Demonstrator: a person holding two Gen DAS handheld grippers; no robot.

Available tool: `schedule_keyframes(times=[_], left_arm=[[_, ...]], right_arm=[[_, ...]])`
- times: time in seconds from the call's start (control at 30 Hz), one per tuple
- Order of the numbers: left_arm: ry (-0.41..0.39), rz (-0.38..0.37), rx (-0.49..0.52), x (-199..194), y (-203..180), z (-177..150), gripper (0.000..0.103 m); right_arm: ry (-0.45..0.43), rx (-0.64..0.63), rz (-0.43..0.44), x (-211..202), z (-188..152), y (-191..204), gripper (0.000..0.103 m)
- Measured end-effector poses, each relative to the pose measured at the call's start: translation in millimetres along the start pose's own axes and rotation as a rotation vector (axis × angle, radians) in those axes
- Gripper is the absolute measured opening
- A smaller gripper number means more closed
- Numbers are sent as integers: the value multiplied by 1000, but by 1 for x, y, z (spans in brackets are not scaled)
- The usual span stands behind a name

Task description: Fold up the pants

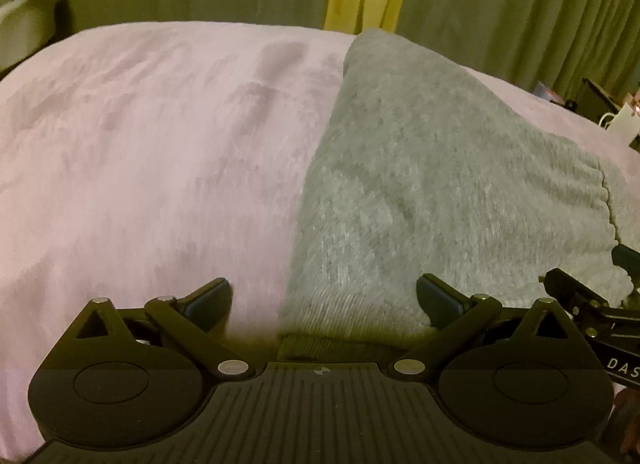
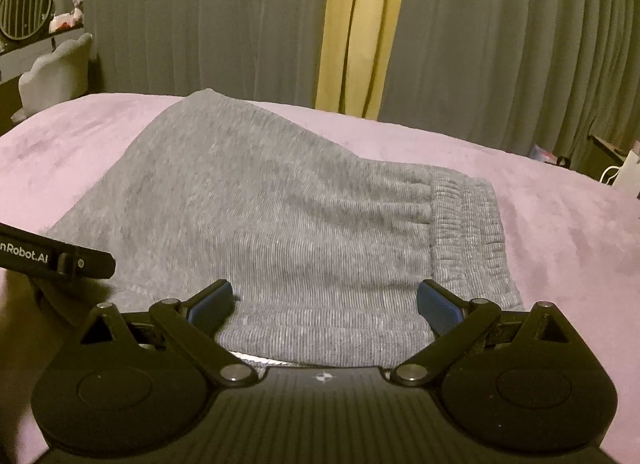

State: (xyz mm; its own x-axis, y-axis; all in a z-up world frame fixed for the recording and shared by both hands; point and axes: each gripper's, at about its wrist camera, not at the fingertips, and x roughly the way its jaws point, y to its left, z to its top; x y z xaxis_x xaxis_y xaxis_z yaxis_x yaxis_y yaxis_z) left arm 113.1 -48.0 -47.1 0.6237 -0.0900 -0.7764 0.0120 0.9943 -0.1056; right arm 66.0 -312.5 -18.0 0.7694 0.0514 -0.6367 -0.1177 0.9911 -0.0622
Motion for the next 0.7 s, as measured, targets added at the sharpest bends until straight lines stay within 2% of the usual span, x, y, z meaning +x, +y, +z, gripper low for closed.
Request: schedule_keyframes(times=[0.17, 0.33, 0.43, 0.5, 0.57, 0.7], left_arm=[[10, -20, -28, -4, 6, -3, 103], [8, -29, -50, -25, 16, 10, 103], [-77, 31, 39, -38, 11, 37, 103], [-121, 30, 89, -39, 4, 60, 103], [-126, 28, 120, -33, -5, 81, 103], [-109, 56, 178, 1, -31, 118, 103]], right_arm=[[3, 15, 15, 6, 3, -2, 99], [-42, 98, 52, -17, 9, -19, 99], [-67, 187, -45, -22, 9, -35, 99], [-69, 277, -89, -19, 8, -52, 99], [-55, 345, -144, -13, 4, -64, 99], [-24, 430, -168, 0, -2, -79, 99]])
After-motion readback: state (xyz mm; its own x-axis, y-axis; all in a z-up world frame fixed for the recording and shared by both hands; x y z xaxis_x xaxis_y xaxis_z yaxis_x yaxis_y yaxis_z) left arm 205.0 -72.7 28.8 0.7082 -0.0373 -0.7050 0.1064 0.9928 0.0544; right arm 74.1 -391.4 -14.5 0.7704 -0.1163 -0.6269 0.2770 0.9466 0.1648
